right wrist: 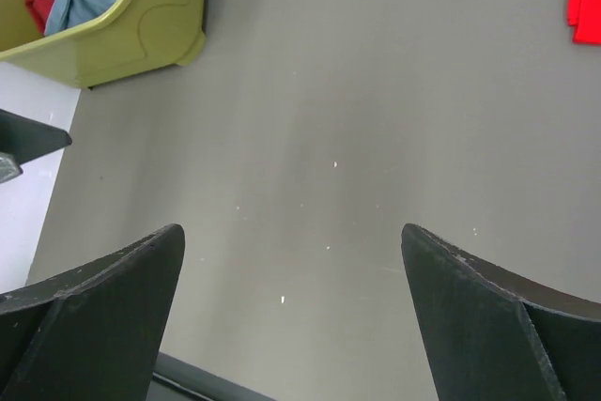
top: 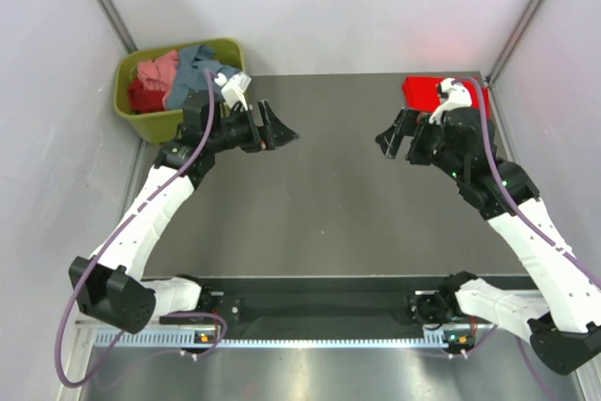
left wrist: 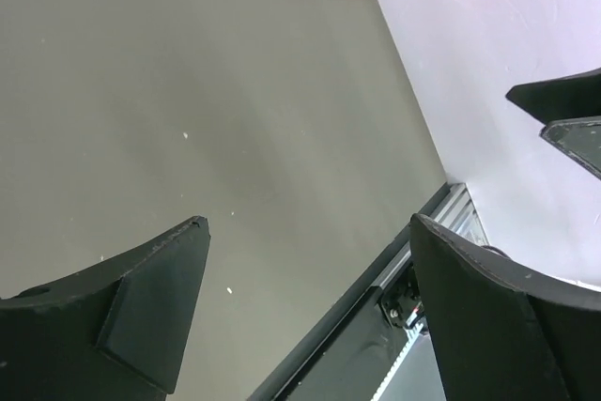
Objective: Fold and stack the t-shirts
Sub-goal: Grab the tshirt from the pile
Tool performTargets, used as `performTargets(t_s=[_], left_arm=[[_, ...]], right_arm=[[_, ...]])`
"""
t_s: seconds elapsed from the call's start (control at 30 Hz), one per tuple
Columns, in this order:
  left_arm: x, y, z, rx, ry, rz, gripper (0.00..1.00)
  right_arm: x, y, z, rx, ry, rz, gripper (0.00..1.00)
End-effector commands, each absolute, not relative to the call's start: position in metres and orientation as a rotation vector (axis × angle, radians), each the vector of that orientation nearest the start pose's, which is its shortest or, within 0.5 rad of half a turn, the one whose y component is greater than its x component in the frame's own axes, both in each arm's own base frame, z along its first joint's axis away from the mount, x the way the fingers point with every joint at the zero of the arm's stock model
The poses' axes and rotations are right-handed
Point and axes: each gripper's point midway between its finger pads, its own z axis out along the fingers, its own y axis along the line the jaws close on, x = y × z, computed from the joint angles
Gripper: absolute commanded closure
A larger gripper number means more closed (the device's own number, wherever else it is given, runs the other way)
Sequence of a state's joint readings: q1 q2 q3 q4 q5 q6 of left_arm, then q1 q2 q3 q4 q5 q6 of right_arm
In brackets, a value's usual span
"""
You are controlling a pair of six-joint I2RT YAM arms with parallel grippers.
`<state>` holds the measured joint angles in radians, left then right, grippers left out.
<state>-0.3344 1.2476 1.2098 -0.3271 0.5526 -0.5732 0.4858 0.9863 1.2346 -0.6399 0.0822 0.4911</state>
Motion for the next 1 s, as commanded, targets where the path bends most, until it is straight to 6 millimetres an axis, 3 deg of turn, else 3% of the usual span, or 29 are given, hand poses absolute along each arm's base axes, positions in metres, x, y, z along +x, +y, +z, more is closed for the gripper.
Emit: performTargets(t_s=[0.0, 0.13, 0.17, 0.23, 0.27, 0.33, 0.37, 0.4, 0.43, 0.53, 0.57, 0.63, 0.73, 0.8, 0.83, 0.9, 0.97], left_arm=[[0.307, -0.221, 0.327, 0.171, 2.003, -1.090, 0.09], [0.318, -0.208, 0.326, 0.093, 2.013, -0.987, 0.13], [0.325, -0.201, 0.322, 0.065, 2.022, -0.922, 0.14], [0.337, -0.190, 0.333, 0.026, 2.006, -0.830, 0.15], [0.350, -0.182, 0.327, -0.001, 2.026, -0.751, 0.15], [0.371, -0.158, 0.342, -0.067, 2.011, -0.583, 0.15], [0.392, -0.142, 0.331, -0.107, 2.045, -0.488, 0.16], [0.405, -0.119, 0.350, -0.181, 2.016, -0.386, 0.18], [0.427, -0.095, 0.337, -0.250, 2.045, -0.320, 0.19], [0.463, -0.056, 0.349, -0.334, 1.986, -0.255, 0.24], [0.482, -0.031, 0.343, -0.398, 1.978, -0.197, 0.25], [0.501, -0.005, 0.336, -0.464, 1.961, -0.124, 0.29], [0.537, 0.018, 0.317, -0.498, 1.970, -0.111, 0.32], [0.557, 0.021, 0.299, -0.480, 1.985, -0.113, 0.33], [0.566, 0.022, 0.280, -0.476, 2.012, -0.116, 0.33], [0.579, 0.019, 0.268, -0.469, 2.018, -0.137, 0.33], [0.591, 0.016, 0.243, -0.461, 2.050, -0.154, 0.33]], right_arm=[[0.280, 0.153, 0.345, 0.060, 1.937, 0.583, 0.00], [0.281, 0.154, 0.342, 0.051, 1.935, 0.584, 0.00], [0.282, 0.154, 0.340, 0.052, 1.934, 0.583, 0.00], [0.286, 0.157, 0.336, 0.048, 1.924, 0.586, 0.00], [0.287, 0.158, 0.334, 0.046, 1.921, 0.590, 0.00], [0.290, 0.160, 0.329, 0.045, 1.920, 0.595, 0.00], [0.291, 0.162, 0.325, 0.038, 1.926, 0.596, 0.00], [0.294, 0.163, 0.325, 0.032, 1.915, 0.600, 0.00], [0.294, 0.165, 0.324, 0.017, 1.915, 0.605, 0.00], [0.300, 0.164, 0.319, 0.036, 1.918, 0.587, 0.00], [0.301, 0.165, 0.315, 0.043, 1.923, 0.588, 0.00], [0.304, 0.172, 0.314, 0.040, 1.916, 0.622, 0.00], [0.307, 0.181, 0.305, 0.031, 1.942, 0.662, 0.00], [0.308, 0.191, 0.302, 0.002, 1.956, 0.704, 0.00], [0.307, 0.195, 0.300, -0.011, 1.965, 0.719, 0.00], [0.310, 0.196, 0.297, -0.017, 1.977, 0.713, 0.00], [0.312, 0.197, 0.294, -0.021, 1.989, 0.704, 0.00]])
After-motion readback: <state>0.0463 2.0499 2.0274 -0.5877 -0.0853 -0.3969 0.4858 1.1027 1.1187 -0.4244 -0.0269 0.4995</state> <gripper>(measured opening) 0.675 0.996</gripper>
